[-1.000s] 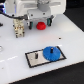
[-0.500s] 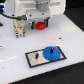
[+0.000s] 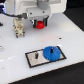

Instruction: Insert the blue gear onto the right peg, followed by the red gear

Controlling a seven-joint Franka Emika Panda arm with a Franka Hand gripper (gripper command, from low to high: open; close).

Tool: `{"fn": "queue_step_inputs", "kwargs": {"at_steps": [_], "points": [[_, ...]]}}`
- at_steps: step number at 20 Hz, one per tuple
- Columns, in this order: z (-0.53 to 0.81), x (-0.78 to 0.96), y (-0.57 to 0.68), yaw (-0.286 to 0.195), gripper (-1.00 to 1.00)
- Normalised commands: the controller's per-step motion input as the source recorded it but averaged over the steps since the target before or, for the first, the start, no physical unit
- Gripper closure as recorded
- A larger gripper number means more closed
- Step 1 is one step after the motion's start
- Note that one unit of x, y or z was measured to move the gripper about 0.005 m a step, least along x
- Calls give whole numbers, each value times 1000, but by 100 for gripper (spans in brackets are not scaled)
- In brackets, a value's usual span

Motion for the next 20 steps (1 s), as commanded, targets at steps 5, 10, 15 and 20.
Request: {"fn": "queue_step_inputs", "kwargs": {"at_steps": [5, 10, 15, 20], "points": [[483, 563, -1, 0, 100], [488, 643, -17, 0, 100], [480, 703, -29, 0, 100], [453, 744, -7, 0, 100]]}}
